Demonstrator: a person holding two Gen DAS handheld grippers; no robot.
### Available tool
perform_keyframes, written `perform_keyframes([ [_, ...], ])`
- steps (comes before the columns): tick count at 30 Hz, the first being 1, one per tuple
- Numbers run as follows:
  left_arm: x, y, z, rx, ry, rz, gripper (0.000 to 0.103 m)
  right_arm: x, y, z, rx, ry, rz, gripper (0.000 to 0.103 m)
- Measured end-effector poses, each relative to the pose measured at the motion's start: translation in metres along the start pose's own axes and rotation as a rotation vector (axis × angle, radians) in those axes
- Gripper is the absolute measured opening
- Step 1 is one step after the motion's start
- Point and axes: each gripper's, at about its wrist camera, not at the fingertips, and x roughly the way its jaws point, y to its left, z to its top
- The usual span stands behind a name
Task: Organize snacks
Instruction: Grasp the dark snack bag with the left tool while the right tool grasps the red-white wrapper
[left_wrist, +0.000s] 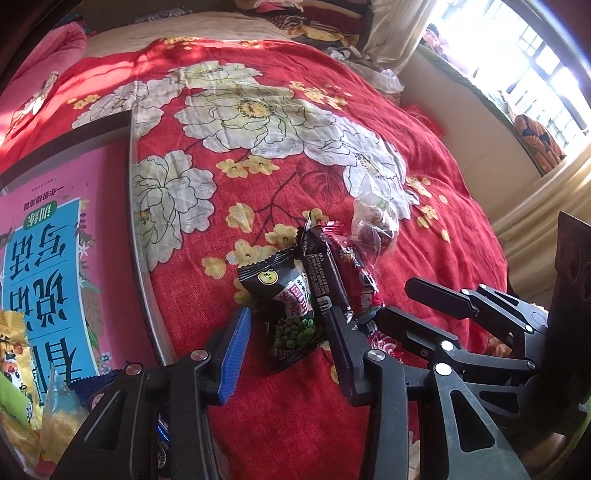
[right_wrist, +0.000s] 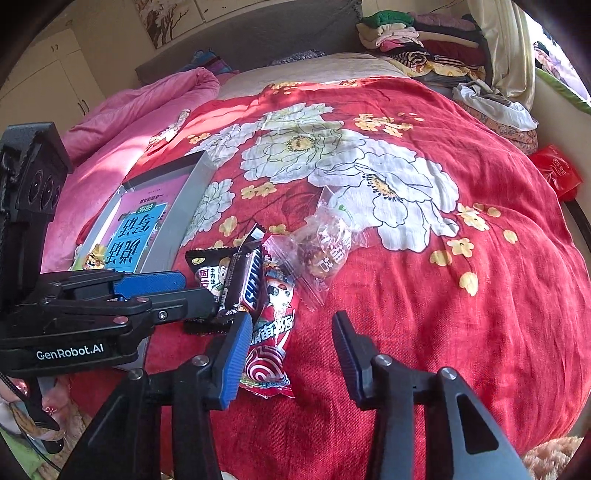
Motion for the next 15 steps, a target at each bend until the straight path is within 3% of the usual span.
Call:
perform_keyframes([
  [4,0.007,0.003,0.001,-0.001,0.016,0.012,0.043,0.012,0.002,0.0,-0.002,0.034,0.018,0.037],
  [15,0.017,0.003,0.008,0.02,0.019,0.019,0.042,0.035,0.009,0.001,-0.035,0.071,0.015,0.033],
])
